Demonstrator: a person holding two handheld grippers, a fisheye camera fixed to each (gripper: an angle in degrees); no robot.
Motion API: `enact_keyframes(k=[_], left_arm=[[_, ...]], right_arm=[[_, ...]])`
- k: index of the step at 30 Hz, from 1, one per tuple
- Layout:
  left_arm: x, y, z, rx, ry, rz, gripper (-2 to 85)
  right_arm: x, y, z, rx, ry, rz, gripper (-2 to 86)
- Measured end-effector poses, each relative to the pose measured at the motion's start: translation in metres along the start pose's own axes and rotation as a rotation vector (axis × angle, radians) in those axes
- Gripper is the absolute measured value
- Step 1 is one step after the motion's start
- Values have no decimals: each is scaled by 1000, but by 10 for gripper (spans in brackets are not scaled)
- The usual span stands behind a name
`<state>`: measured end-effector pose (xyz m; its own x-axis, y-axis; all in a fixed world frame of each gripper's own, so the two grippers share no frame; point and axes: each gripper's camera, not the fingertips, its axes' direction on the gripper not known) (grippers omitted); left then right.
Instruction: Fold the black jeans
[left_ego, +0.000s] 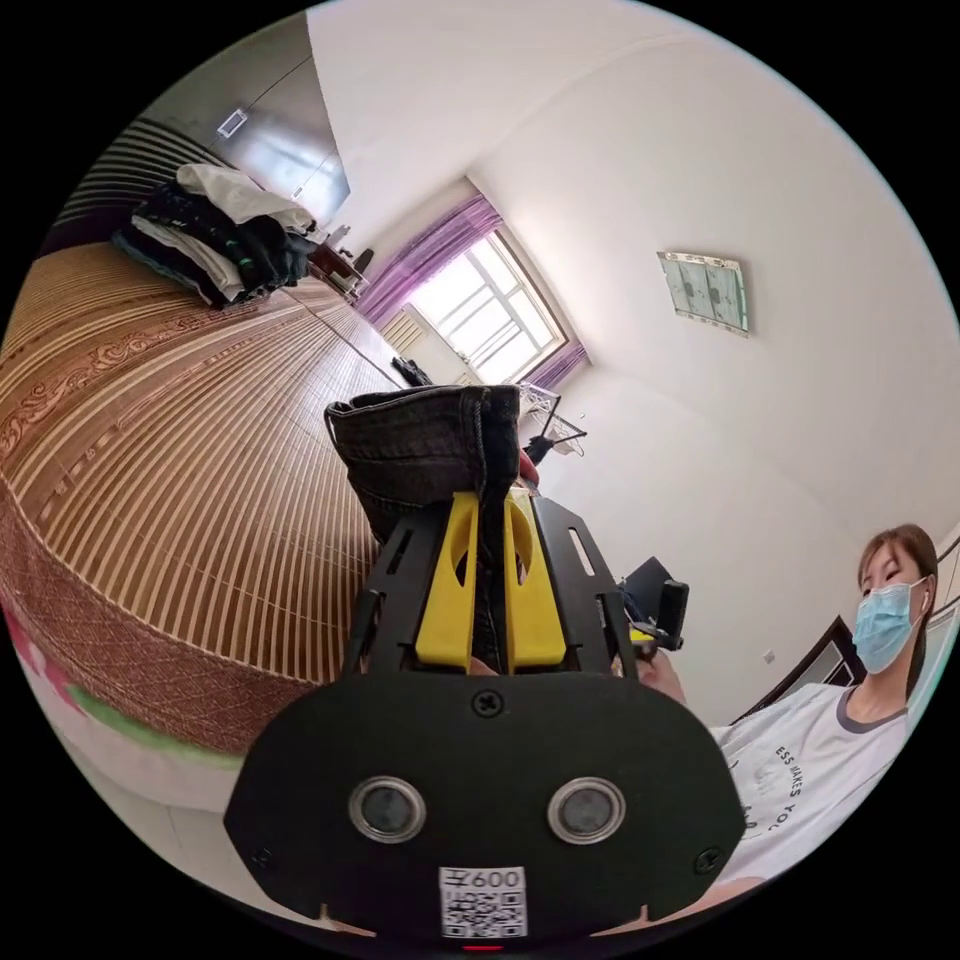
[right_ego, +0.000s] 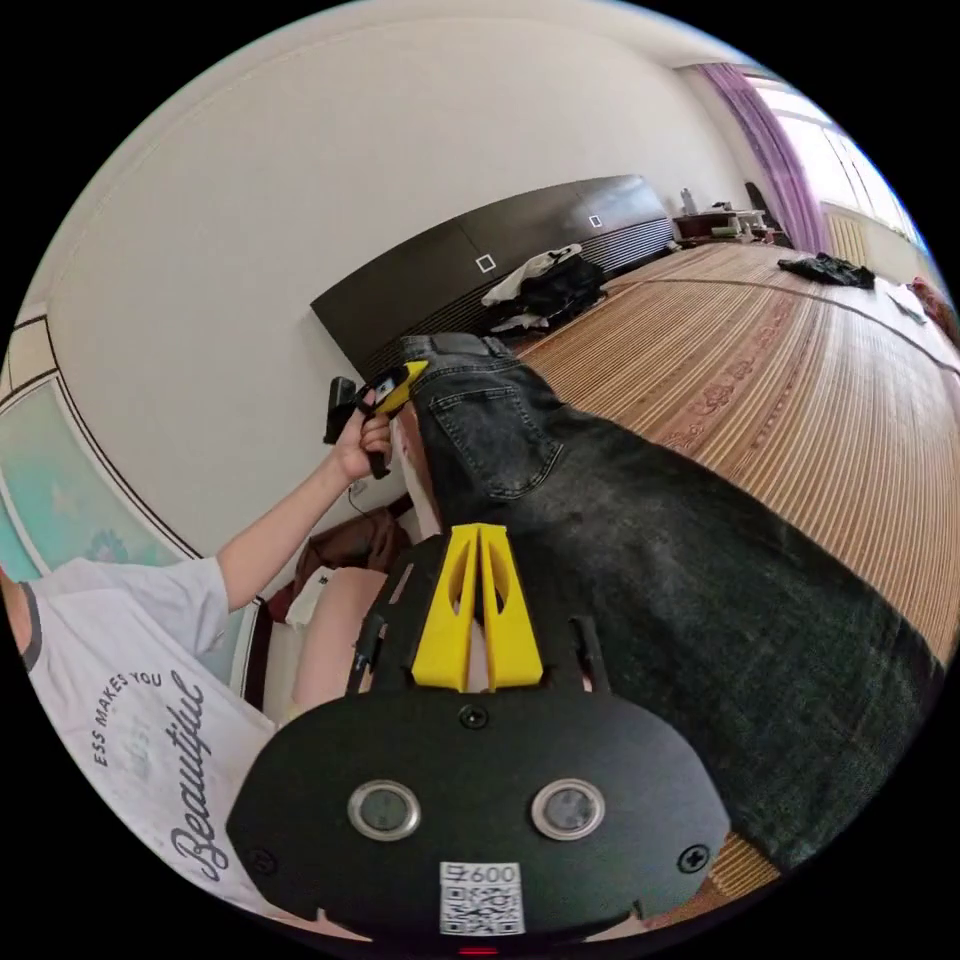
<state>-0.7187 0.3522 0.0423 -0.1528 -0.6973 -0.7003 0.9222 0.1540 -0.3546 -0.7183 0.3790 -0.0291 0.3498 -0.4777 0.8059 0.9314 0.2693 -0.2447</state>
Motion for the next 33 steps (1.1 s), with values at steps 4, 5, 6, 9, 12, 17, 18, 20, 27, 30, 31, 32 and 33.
enact_keyframes(k=[4, 5, 6, 9, 12, 17, 18, 20, 27, 30, 31, 32, 33], left_arm=[[2, 22, -9, 20, -2, -19, 26], [3, 24, -10, 19, -5, -20, 25], [6, 29, -11, 20, -8, -16, 25], [18, 39, -10, 19, 9, 8, 25], [34, 49, -7, 15, 49, 76, 25], [48, 66, -2, 11, 28, 103, 23], [53, 71, 2, 9, 27, 117, 23], [58, 76, 9, 13, 53, 118, 22], [126, 95, 60, -32, 139, 207, 18], [155, 104, 84, -45, 145, 240, 17], [166, 108, 94, -56, 142, 261, 17], [172, 110, 100, -61, 142, 269, 16], [182, 114, 112, -72, 147, 283, 16]], right_arm=[[53, -96, 44, -155, 71, -8, -8], [67, -116, 58, -196, 104, 19, -8], [73, -124, 66, -229, 119, 22, -8], [94, -145, 102, -431, 229, -17, -8], [106, -165, 87, -430, 204, 2, -8], [121, -184, 29, -228, 135, 35, -8], [122, -185, 27, -222, 144, 36, -8], [135, -189, 41, -368, 220, 24, -8], [194, -192, 1, -253, 49, 207, -8], [207, -187, -25, -191, 75, 252, -8], [214, -185, -32, -185, 88, 266, -8], [221, -184, -36, -199, 92, 273, -8], [224, -184, -37, -203, 85, 272, -8]])
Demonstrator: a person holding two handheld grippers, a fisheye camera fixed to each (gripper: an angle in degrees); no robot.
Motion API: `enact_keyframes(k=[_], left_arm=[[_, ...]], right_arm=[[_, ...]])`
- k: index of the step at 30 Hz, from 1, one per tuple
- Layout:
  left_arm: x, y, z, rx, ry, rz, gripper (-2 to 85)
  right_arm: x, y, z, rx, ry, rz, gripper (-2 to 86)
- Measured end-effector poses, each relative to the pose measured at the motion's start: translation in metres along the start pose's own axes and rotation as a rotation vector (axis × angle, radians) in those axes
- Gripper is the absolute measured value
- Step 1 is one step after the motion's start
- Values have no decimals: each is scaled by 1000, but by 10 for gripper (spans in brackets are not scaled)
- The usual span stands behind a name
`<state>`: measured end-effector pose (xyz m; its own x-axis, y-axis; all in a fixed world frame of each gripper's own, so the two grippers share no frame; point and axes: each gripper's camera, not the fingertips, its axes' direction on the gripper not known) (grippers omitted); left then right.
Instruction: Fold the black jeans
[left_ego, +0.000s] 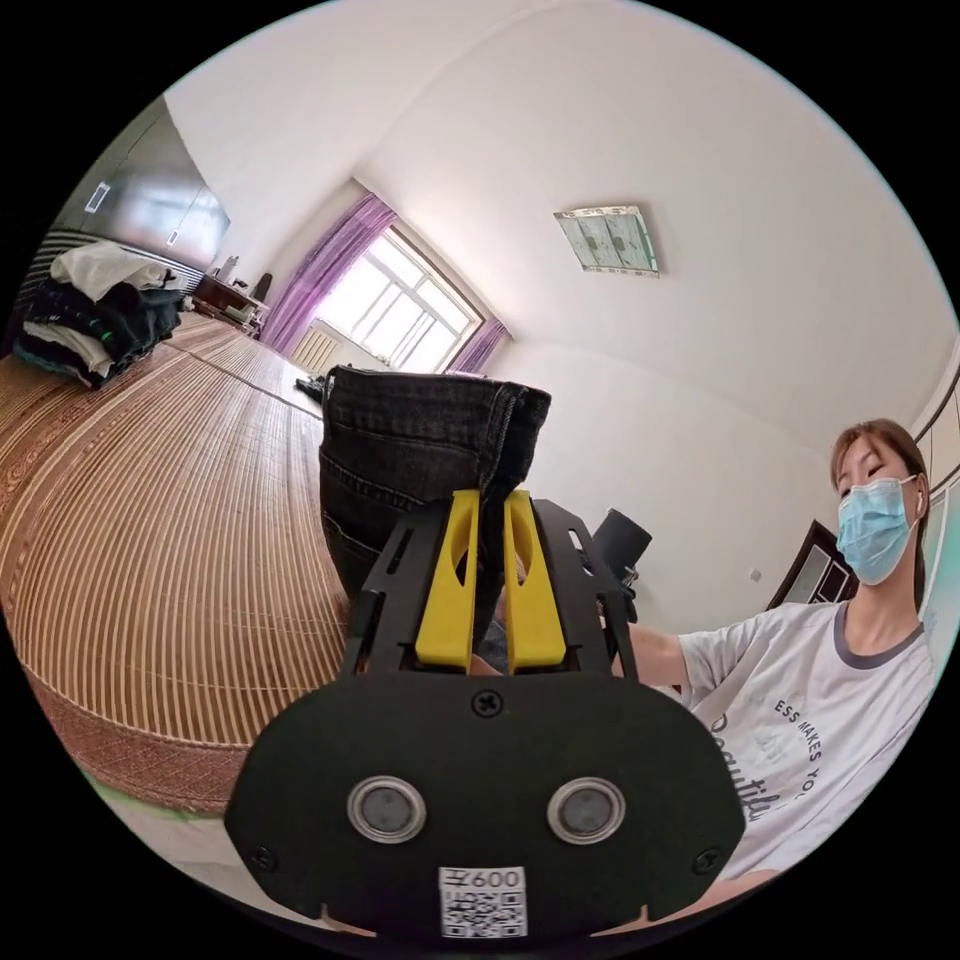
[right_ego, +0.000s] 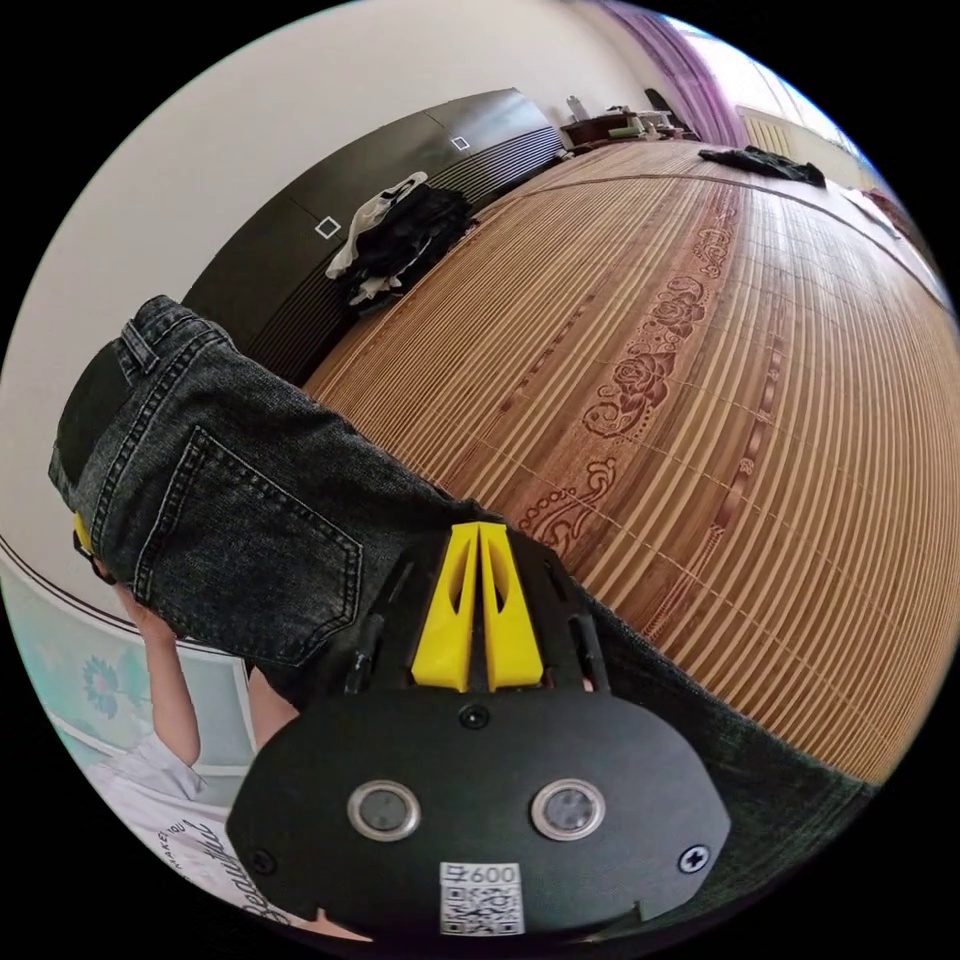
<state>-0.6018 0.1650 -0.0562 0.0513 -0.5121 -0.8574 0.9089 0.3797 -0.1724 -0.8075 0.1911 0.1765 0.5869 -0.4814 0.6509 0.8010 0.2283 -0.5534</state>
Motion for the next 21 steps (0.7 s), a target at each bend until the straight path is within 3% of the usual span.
enact_keyframes(k=[21], left_arm=[[76, 57, 233, -163, 153, 86, 13]], right_arm=[[131, 43, -35, 41, -202, 125, -9]])
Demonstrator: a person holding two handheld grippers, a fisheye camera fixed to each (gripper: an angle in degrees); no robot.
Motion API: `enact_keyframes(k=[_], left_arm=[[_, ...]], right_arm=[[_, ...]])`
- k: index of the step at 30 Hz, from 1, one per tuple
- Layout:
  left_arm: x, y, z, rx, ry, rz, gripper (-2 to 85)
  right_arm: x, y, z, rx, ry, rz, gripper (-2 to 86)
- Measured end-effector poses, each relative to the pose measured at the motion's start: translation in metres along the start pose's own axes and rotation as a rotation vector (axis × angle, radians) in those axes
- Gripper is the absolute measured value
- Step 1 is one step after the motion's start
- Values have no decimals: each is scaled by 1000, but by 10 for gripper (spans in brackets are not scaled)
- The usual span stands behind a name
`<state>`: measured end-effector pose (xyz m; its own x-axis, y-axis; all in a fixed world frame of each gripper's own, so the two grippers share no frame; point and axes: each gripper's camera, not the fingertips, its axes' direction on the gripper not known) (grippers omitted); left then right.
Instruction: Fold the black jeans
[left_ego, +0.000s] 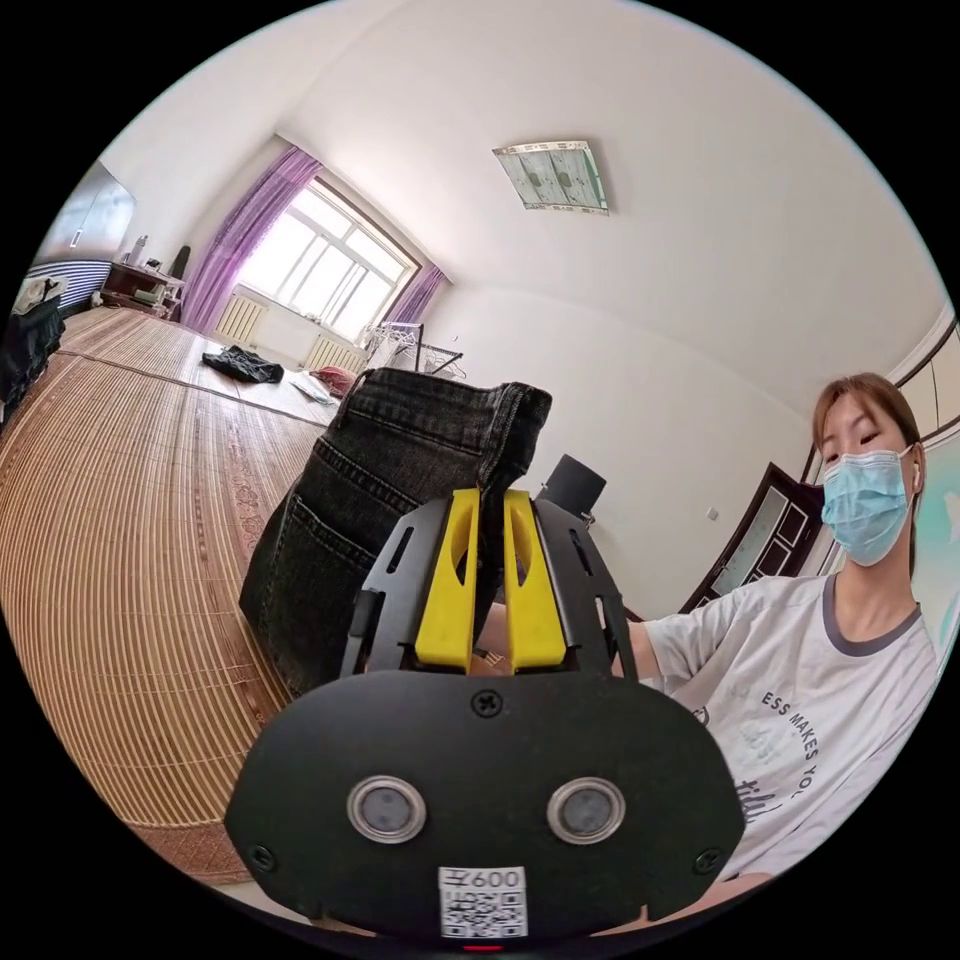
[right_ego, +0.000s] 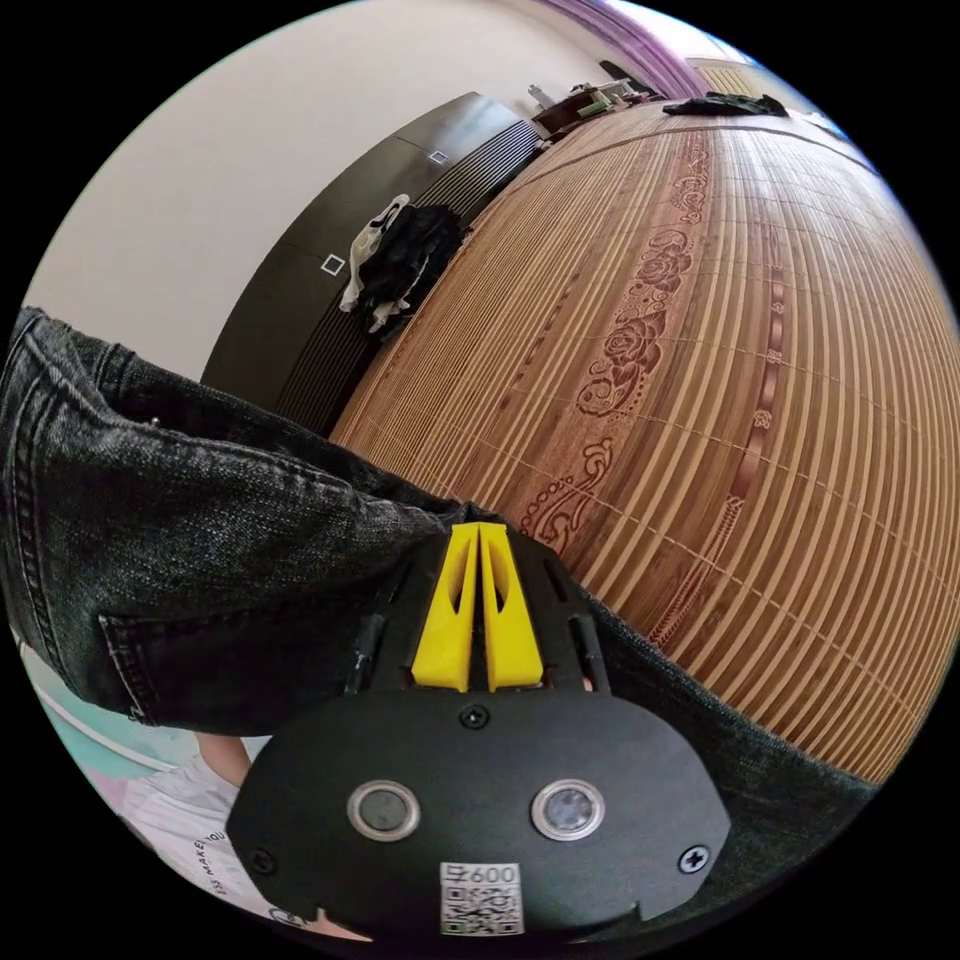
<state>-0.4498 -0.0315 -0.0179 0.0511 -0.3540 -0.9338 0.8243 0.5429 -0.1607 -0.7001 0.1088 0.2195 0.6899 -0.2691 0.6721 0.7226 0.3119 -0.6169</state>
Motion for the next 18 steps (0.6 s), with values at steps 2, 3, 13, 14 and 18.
enact_keyframes(k=[2, 3, 13, 14, 18], left_arm=[[2, 3, 20, -17, -3, 4, 13], [4, 6, 34, -25, -5, 6, 13], [29, 45, 171, -96, -36, 40, 12], [32, 53, 197, -109, -43, 39, 12], [40, 98, 300, -163, -114, -15, 12]], right_arm=[[11, 8, -4, 2, 10, -3, -8], [12, 10, -5, 4, 20, -3, -8], [78, 134, -182, 409, 217, -8, -1], [92, 163, -210, 490, 177, 1, 6], [144, 224, -247, 490, -175, 49, 103]])
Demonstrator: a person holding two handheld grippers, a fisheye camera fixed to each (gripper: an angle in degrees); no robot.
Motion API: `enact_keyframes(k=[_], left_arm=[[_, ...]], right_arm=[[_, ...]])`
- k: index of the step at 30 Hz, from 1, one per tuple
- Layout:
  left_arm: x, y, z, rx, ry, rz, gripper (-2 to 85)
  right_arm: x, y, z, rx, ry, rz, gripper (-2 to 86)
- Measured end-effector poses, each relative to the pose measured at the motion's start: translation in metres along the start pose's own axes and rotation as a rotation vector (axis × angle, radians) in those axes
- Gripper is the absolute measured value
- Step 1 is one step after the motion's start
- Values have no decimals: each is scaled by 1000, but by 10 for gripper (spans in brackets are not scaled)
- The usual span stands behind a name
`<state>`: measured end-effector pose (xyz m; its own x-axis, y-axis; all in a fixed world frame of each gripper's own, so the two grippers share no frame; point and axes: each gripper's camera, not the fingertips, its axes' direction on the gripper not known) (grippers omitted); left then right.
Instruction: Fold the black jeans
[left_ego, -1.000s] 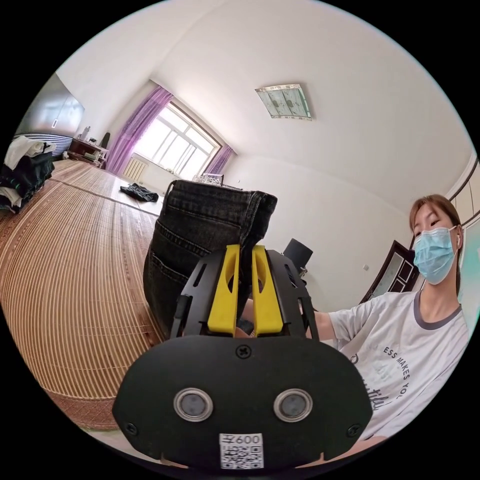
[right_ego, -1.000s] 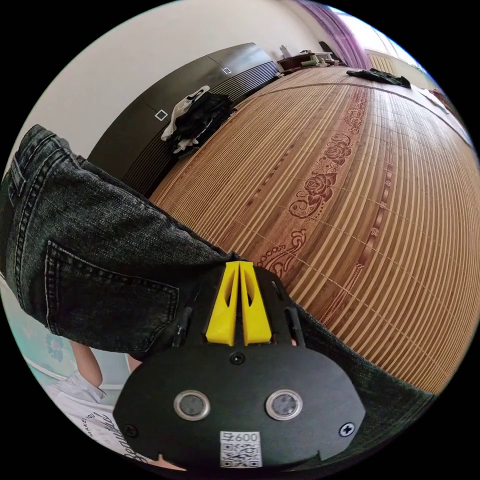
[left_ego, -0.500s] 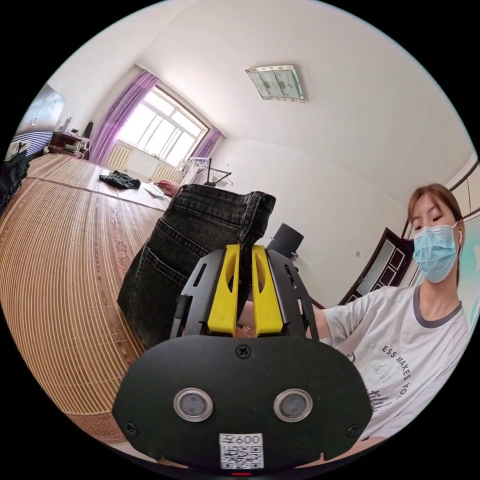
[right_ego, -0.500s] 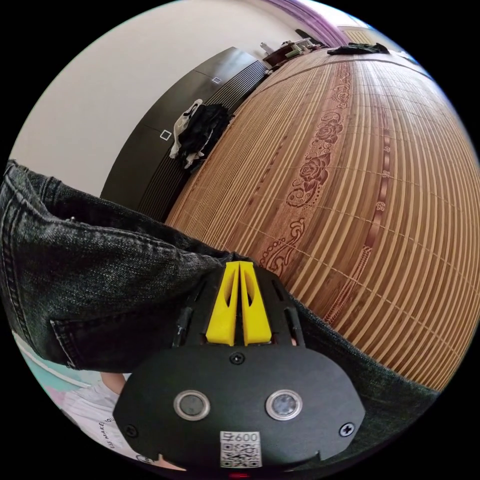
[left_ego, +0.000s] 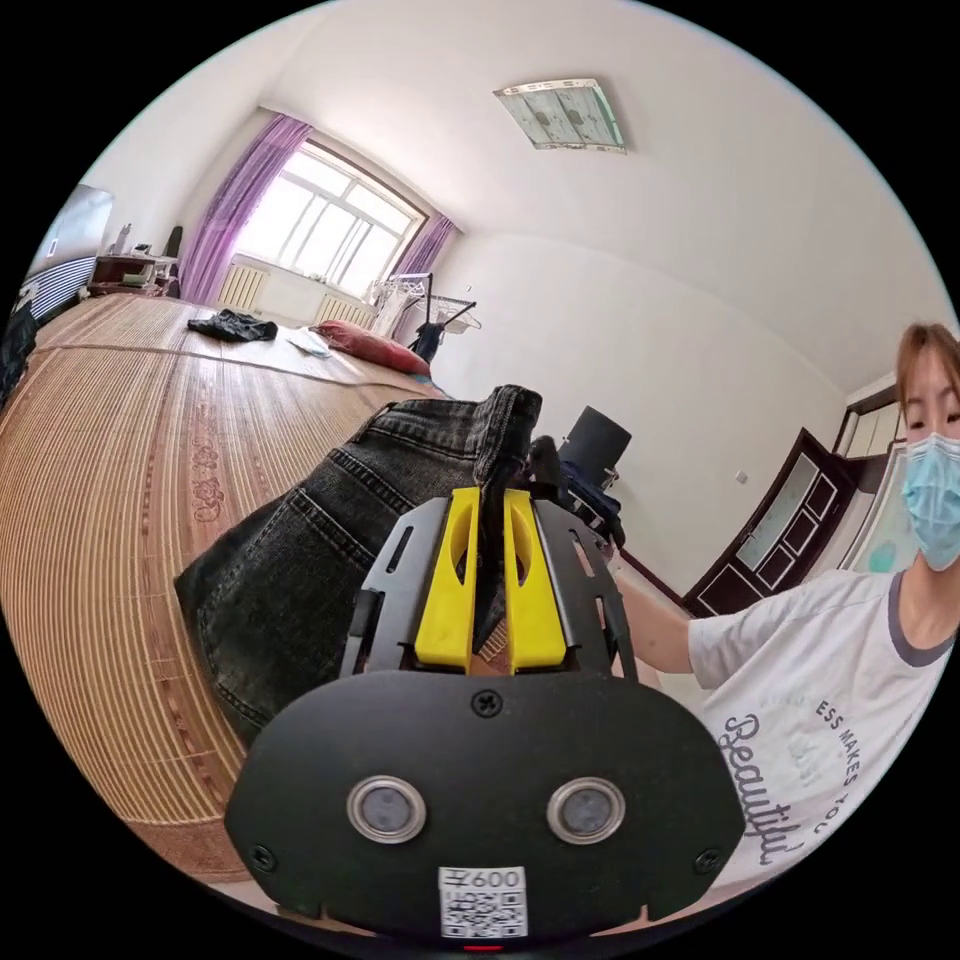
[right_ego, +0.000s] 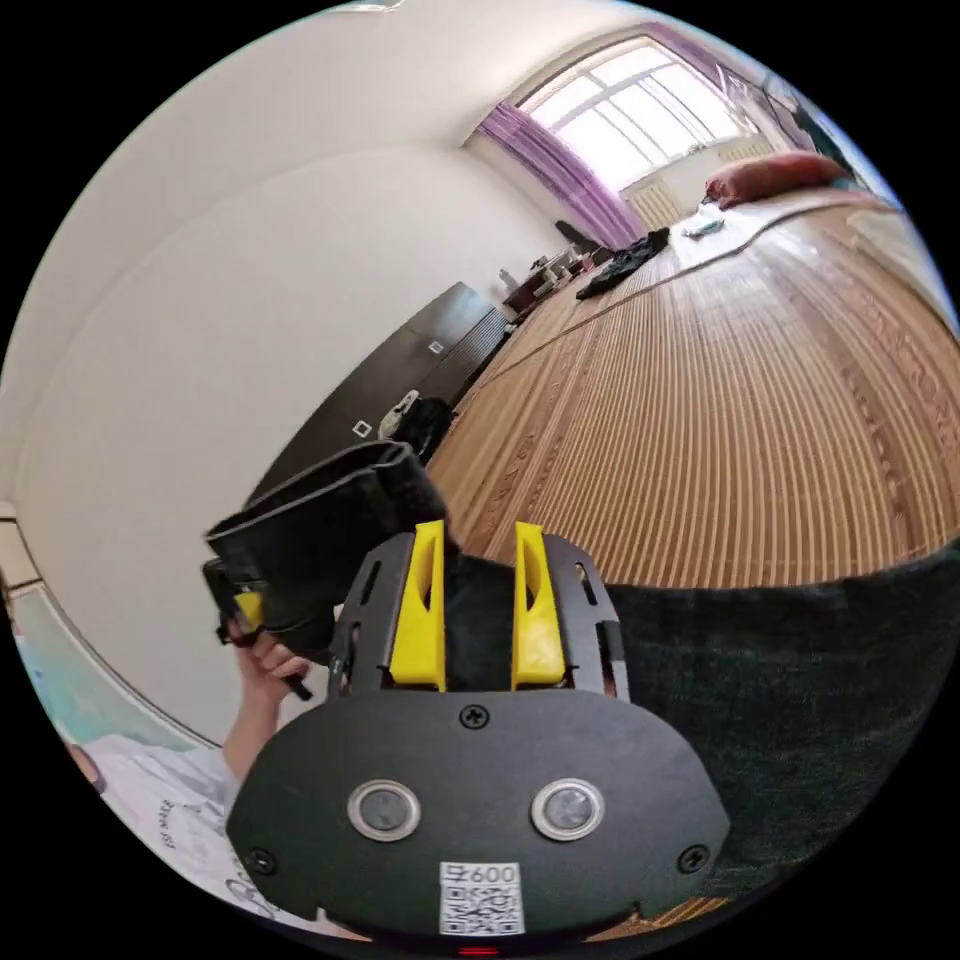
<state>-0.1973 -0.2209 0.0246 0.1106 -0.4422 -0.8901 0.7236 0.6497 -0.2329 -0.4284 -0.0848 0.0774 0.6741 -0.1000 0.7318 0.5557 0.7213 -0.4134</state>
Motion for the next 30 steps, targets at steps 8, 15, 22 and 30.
enact_keyframes(k=[8, 15, 22, 30], left_arm=[[83, 90, 211, -240, -337, 244, 16], [120, 151, 312, -322, -451, 398, 36], [131, 195, 311, -268, -508, 301, 68], [119, 272, 253, -272, -909, 116, 110]], right_arm=[[79, 58, -15, -152, -76, 218, 210], [72, 86, -8, -241, 178, -27, 17], [76, 128, -18, -202, 210, -87, -7], [65, 188, 9, -256, 497, -266, -8]])
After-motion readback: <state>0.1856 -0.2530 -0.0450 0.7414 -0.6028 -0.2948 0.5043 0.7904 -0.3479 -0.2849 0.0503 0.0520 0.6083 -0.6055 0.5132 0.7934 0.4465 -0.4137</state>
